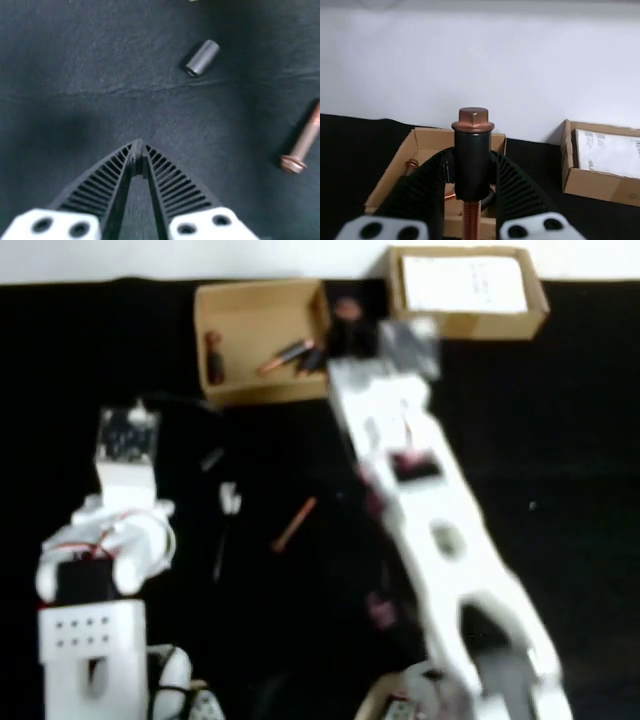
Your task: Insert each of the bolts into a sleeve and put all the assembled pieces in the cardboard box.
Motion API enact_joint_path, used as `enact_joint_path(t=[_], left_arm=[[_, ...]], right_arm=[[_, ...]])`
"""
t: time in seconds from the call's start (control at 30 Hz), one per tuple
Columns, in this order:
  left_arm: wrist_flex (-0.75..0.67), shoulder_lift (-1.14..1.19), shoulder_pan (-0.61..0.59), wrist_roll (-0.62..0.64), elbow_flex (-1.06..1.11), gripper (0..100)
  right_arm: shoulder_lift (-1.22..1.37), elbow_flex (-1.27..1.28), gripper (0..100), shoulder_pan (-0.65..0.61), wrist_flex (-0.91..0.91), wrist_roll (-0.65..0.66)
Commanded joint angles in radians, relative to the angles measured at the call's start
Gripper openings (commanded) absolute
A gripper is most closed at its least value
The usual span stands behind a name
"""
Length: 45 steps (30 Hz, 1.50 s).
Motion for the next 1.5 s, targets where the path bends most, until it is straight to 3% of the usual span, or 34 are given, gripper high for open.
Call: enact_joint_path(t=[0.0,0.3,0.37,0.6,0.83,1.03,1.3,1.47], left_arm=[[-0.173,-0.016,-0.018,-0.003,0.133,1],[-0.707,-0.012,-0.018,-0.002,0.535,1],[-0.758,-0.016,-0.027,-0.002,0.555,1],[-0.758,-0.015,-0.051,-0.002,0.555,1],[-0.758,-0.015,-0.051,-0.002,0.555,1],[-0.758,-0.015,-0.051,-0.002,0.555,1],[-0.758,-0.015,-0.051,-0.002,0.555,1],[-0.758,-0.013,-0.051,-0.002,0.552,1]], right_arm=[[0.193,-0.251,0.6,0.005,-0.030,0.005],[0.677,-0.740,0.6,0.004,-0.024,0.005],[0.766,-0.832,0.6,0.004,-0.024,0.005],[1.017,-1.089,0.6,-0.012,-0.022,0.008],[1.153,-1.170,0.6,-0.047,-0.021,0.009],[1.188,-1.168,4.3,-0.048,-0.021,0.009],[1.188,-1.162,16.1,-0.050,-0.021,0.009],[1.173,-1.173,17.1,-0.051,0.016,0.009]])
